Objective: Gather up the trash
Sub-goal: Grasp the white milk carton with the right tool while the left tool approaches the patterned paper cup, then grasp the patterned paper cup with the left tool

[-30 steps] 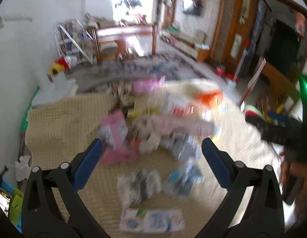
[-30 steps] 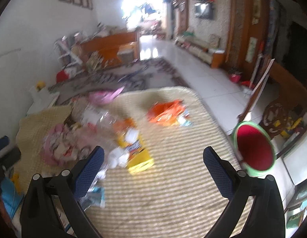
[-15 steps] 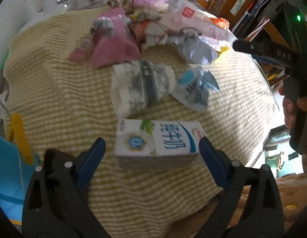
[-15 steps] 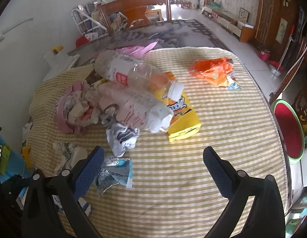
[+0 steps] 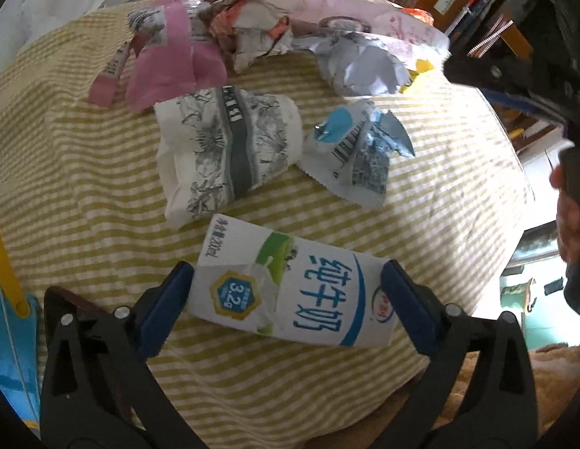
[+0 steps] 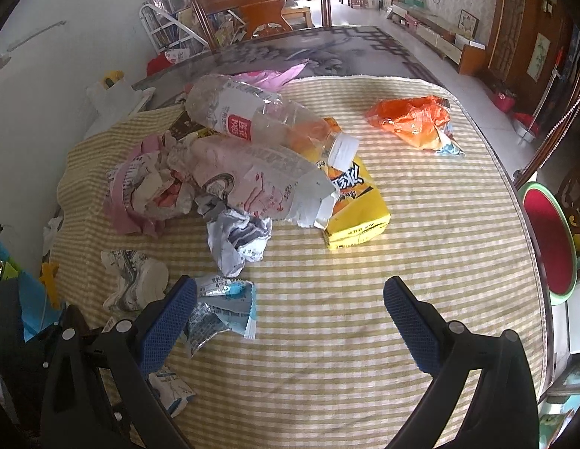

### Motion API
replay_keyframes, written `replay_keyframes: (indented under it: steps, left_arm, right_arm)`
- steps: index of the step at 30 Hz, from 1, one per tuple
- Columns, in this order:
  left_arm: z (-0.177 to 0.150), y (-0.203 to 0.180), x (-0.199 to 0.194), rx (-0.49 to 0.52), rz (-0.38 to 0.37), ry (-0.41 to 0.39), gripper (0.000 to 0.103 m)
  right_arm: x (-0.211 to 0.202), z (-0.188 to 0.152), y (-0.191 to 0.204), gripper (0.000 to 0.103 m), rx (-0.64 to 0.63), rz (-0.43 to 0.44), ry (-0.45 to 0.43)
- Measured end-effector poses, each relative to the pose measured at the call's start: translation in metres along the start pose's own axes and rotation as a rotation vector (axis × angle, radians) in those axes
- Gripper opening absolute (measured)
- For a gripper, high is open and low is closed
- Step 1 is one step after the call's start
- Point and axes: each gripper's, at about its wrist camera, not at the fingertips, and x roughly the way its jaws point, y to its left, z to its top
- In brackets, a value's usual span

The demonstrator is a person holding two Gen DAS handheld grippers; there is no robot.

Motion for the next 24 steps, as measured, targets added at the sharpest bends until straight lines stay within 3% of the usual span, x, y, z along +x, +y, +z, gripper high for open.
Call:
replay_keyframes:
  steps: [5, 8, 13, 17, 19, 20, 24]
  left_arm:
    - [-0.004, 0.021, -0.036, -0.074, 0.011, -0.065, 0.098]
    - [-0.010, 0.048, -0.065, -0.190, 0.061, -0.150, 0.098]
    - [-0.010, 0.084, -0.094, -0.322, 0.142, -0.243, 0.098]
    - [-0.006, 0.090, -0.099, -0.322, 0.170, -0.268, 0.098]
    - [-0.008, 0.090, -0.104, -0.304, 0.170, -0.278, 0.098]
    - [-0.009, 0.088, -0.102, -0.297, 0.167, -0.279, 0.097]
    - [-0.004, 0.084, -0.098, -0.286, 0.125, -0.275, 0.097]
  right_arm:
    - [-0.010, -0.001, 0.021, 0.096, -0.120, 0.016, -0.008]
    - [-0.012, -0.011, 0.048, 0.096, -0.269, 0.054, 0.024]
    - [0.005, -0.051, 0.106, 0.095, -0.506, 0.224, 0.177]
    - [0.024, -0.078, 0.143, 0.088, -0.650, 0.270, 0.254]
    - [0.040, -0.087, 0.151, 0.070, -0.681, 0.247, 0.299]
    - [0.047, -0.089, 0.151, 0.056, -0.671, 0.241, 0.326]
    - [0.040, -0.083, 0.134, 0.055, -0.586, 0.309, 0.326]
